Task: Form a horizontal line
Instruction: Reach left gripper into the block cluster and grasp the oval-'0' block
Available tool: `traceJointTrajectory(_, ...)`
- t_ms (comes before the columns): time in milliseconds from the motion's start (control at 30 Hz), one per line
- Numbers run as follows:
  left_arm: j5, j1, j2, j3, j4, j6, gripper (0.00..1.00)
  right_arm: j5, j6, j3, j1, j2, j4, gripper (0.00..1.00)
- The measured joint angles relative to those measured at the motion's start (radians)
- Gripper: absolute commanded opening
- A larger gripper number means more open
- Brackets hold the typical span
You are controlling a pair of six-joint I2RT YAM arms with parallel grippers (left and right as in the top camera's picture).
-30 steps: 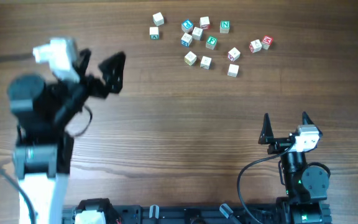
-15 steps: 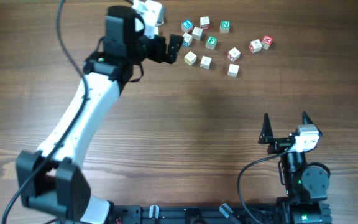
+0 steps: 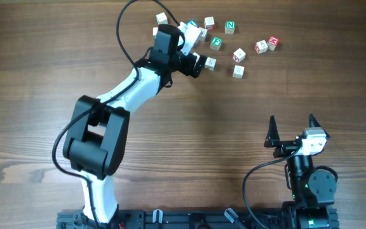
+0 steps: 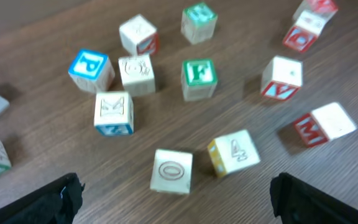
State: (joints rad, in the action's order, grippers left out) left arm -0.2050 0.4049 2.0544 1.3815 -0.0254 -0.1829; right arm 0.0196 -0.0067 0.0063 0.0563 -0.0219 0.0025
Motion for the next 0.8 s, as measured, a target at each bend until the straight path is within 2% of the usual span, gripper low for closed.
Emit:
traceJointTrajectory(333,0.014,-0.014,0.156,0.003,0.169,0.0,0.99,0.0,0.0,0.0,0.0,0.0,0.0,1.0)
traceJointTrajectory(400,0.015,-0.014,0.169,0.003,0.195,0.0,0.91,0.0,0.0,0.0,0.0,0.0,0.0,1.0)
traceJointTrajectory(467,0.016,-0.014,0.192,0.004,0.207,-0.006,0.87,0.0,0.0,0.0,0.0,0.0,0.0,1.0)
traceJointTrajectory(500,0.015,-0.014,0.204,0.004,0.206,-0.008,0.81,0.0,0.0,0.0,0.0,0.0,0.0,1.0)
traceJointTrajectory(533,0.018,-0.014,0.218,0.004,0.211,-0.013,0.68,0.0,0.0,0.0,0.0,0.0,0.0,1.0)
traceJointTrajectory(700,0.021,-0.014,0.219,0.005,0.226,-0.022,0.36,0.0,0.0,0.0,0.0,0.0,0.0,1.0)
traceJointTrajectory(800,0.022,-0.014,0.219,0.006,0.216,-0.019,0.36,0.0,0.0,0.0,0.0,0.0,0.0,1.0)
